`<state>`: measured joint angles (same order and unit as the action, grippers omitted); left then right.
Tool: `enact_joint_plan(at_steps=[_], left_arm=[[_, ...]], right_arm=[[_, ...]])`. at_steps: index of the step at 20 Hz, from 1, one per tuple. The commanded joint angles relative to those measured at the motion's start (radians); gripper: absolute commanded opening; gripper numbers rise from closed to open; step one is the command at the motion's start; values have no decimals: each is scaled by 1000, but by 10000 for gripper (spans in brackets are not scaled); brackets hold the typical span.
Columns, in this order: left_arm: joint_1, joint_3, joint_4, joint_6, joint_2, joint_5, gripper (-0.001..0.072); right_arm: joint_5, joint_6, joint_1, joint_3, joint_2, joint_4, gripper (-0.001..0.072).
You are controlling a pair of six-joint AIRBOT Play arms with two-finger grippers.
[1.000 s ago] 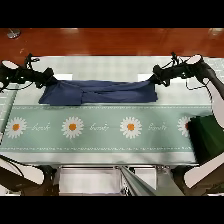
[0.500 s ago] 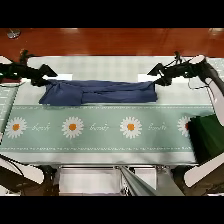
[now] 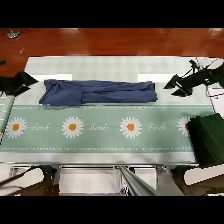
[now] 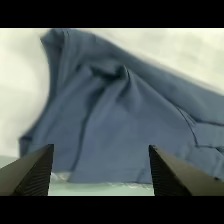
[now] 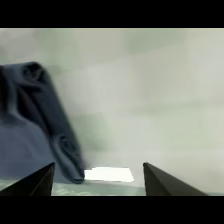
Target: Fold the shirts.
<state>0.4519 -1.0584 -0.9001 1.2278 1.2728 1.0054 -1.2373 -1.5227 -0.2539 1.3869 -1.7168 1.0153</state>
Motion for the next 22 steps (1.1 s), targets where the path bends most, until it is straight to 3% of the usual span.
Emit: enact_joint_plan(at_steps=[1, 4, 8, 9, 10, 11, 12, 13, 17, 18, 20, 22], left_arm=[[-37, 327, 143, -93, -251, -97, 699], [-120, 358, 153, -95, -263, 82, 698], [-253, 356, 260, -156, -230, 92, 698], [-282, 354, 296, -167, -220, 67, 697], [-312, 342, 315, -169, -204, 42, 696], [-341, 319, 317, -169, -182, 29, 634], [-365, 291, 317, -169, -155, 29, 279], [-386, 259, 317, -172, -127, 41, 25], [-522, 98, 313, -172, -37, 41, 25], [-577, 62, 250, -118, -27, -11, 24], [-699, 10, 14, 108, -5, -138, 24], [-819, -16, -24, 158, 39, -287, 24]], right_arm=[[69, 23, 12, -71, -38, -175, 628], [71, 39, 55, -51, -102, -250, 628], [36, 45, 140, 11, -146, -262, 626], [34, 49, 159, 24, -146, -260, 564], [19, 51, 171, 41, -146, -256, 349], [-2, 71, 177, 60, -145, -256, 18], [-36, 82, 177, 84, -140, -254, 26], [-66, 94, 169, 98, -121, -243, 26], [-151, 96, 127, 72, 106, 16, 25], [-142, 96, 110, 43, 193, 50, 25], [-136, 95, 71, -44, 376, 68, 25], [-133, 91, 56, -150, 542, 70, 25]])
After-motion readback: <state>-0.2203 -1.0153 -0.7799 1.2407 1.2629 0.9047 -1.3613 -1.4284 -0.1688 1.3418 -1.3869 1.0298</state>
